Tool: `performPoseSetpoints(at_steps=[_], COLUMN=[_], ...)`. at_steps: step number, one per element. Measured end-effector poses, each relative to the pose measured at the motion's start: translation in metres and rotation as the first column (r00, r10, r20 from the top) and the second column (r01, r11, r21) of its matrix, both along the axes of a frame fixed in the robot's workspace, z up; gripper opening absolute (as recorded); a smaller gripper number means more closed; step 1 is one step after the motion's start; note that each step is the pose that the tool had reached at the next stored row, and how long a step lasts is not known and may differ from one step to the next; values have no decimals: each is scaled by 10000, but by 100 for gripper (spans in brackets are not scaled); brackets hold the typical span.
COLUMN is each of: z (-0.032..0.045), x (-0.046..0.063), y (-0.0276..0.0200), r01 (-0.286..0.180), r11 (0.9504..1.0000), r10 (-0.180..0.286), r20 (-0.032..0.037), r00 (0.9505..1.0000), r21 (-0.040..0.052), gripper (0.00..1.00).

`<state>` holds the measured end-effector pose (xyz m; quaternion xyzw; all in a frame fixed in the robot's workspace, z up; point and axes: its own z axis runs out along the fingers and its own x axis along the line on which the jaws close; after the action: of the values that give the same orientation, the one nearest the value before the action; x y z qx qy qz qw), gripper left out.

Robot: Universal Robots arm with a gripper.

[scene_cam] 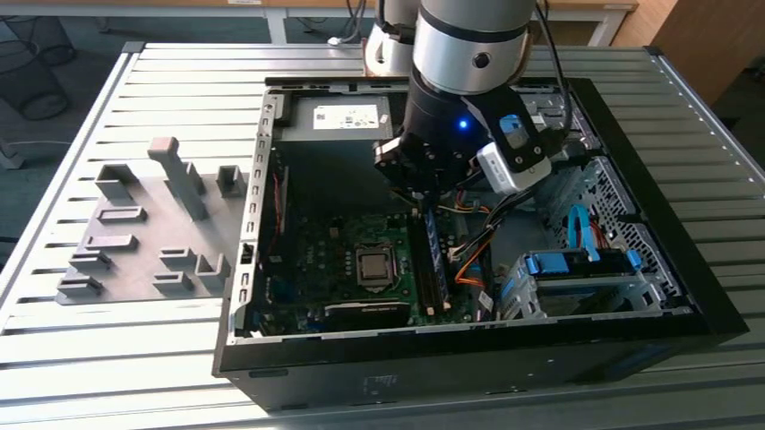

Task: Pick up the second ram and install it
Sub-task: 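Insert the second ram into the second slot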

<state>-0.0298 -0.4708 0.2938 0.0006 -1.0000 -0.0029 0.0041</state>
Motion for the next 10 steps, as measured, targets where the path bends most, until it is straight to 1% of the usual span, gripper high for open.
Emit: performPoseSetpoints(at_steps=[6,10], z=[-108,-180], x=[1,3], y=[-1,-11], r01=[11,10], r11=[10000,10000], r10=[-11,-10], r20=[-1,0], r00=[10000,10000], r21=[-3,-2], gripper=[14,14])
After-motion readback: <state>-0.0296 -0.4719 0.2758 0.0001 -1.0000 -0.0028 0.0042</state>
